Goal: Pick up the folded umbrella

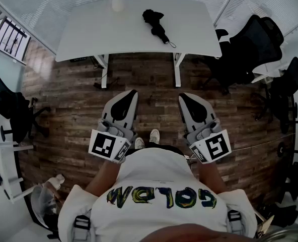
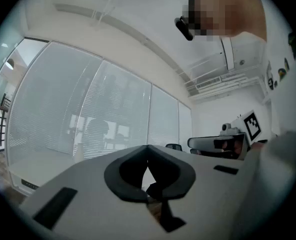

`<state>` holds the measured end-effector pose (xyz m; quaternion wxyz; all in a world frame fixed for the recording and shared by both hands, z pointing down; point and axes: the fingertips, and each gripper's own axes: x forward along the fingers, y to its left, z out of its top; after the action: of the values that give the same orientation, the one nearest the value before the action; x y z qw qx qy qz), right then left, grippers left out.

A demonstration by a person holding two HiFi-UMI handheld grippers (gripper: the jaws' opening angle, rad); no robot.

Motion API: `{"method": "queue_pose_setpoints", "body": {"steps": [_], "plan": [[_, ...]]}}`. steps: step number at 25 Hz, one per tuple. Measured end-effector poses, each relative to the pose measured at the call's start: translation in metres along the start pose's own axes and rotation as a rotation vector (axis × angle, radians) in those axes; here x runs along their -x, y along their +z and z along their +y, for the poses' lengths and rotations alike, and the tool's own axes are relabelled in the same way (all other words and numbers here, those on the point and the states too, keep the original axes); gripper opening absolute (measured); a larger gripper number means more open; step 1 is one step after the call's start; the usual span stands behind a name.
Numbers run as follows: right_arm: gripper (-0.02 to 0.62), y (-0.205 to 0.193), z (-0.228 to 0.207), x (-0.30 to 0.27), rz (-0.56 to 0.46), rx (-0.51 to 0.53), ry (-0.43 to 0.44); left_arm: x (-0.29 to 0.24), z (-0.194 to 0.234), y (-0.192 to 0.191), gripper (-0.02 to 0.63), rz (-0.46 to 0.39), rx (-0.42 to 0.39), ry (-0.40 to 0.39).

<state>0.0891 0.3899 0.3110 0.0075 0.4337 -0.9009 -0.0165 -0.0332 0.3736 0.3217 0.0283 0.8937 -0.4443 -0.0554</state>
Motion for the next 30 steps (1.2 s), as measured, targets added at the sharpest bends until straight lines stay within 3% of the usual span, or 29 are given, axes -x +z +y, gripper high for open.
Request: {"method": "queue_pose_setpoints", "body": {"steps": [15, 30], "plan": [[0.011, -0.003, -0.072, -0.012, -0.013, 0.008, 0.01, -0.068, -0.007, -0.01, 0.011, 0.004, 0.005, 0.021], [0.011, -0.008, -0.104, -0.079, -0.003, 0.001, 0.044, -0.116, 0.051, -0.01, 0.011, 0.002, 0.01, 0.051]]}}
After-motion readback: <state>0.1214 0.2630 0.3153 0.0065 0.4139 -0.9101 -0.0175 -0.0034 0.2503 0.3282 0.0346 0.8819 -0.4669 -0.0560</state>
